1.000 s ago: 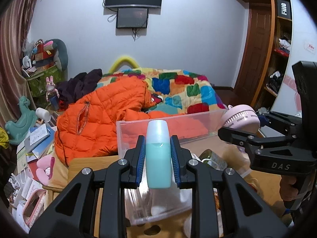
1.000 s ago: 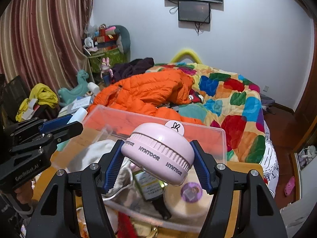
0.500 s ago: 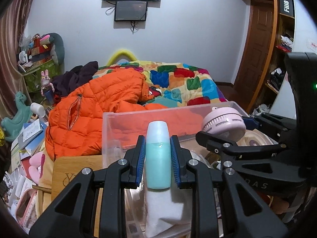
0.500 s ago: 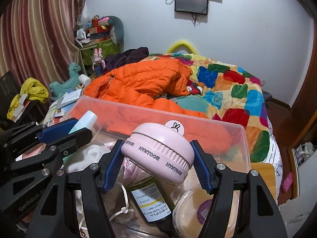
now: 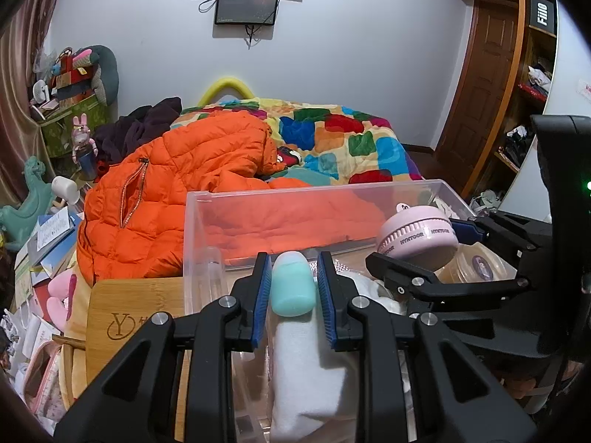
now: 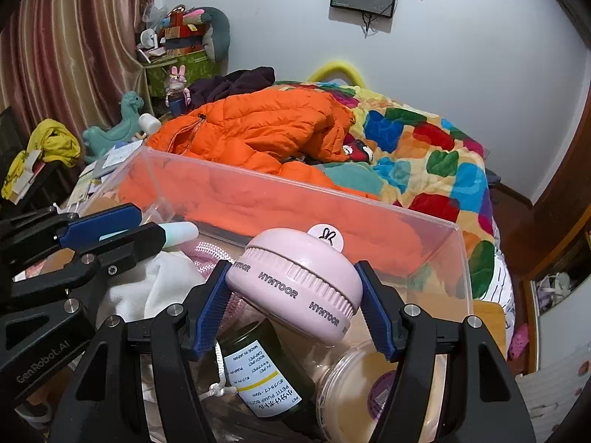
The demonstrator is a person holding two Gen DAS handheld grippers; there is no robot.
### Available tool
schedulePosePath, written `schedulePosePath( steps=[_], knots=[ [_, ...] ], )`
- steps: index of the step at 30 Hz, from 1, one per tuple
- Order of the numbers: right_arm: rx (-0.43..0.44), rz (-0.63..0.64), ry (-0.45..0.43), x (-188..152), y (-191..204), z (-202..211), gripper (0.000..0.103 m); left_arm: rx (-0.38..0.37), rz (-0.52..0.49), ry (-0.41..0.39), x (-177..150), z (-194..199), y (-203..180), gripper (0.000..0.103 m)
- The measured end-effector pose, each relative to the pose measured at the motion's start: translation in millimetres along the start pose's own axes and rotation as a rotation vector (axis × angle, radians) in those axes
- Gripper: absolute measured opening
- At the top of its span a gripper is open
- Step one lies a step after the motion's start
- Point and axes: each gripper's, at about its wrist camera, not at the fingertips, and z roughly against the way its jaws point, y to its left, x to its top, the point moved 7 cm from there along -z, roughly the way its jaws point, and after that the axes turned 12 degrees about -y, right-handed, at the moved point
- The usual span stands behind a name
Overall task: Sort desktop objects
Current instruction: 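Carry the pink fan and mint-green bottle over the clear box, then release the pink fan into the box with the right tool while the left tool lowers the mint bottle, then move both tools back from the box toward the remaining table items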
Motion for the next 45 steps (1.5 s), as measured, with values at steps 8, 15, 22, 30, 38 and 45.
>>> schedulePosePath(
  steps=[8, 15, 22, 30, 38, 45],
  knots=[
    [0.016, -0.02, 0.023, -2.2, 0.1, 0.4, 0.063, -0.013, 0.04, 0.007, 1.0, 0.6, 4.2, 0.036],
    [0.014, -0.047, -0.008, 3.5, -4.9, 10.5, 0.063, -0.036, 0.078, -0.002, 4.7, 4.6, 5.5, 0.047],
    [0.002, -0.058, -0.052, 8.7, -10.5, 29.3, 0.068, -0.001, 0.035, -0.018, 9.1, 14.0, 3.0, 0.059],
    [0.0, -0.06, -0.088, 9.0, -13.8, 53.0, 0.075, -0.012, 0.04, -0.029, 13.2, 33.1, -0.6, 0.074],
    [0.006, -0.084, -0.132, 3.8, -17.2, 83.9, 0.081, 0.048, -0.055, -0.039, 6.4, 62.9, -9.1, 0.075],
    [0.0, -0.089, -0.161, -3.5, -23.1, 110.2, 0.082, 0.072, -0.108, -0.059, -1.4, 90.1, -16.4, 0.086]
  ],
)
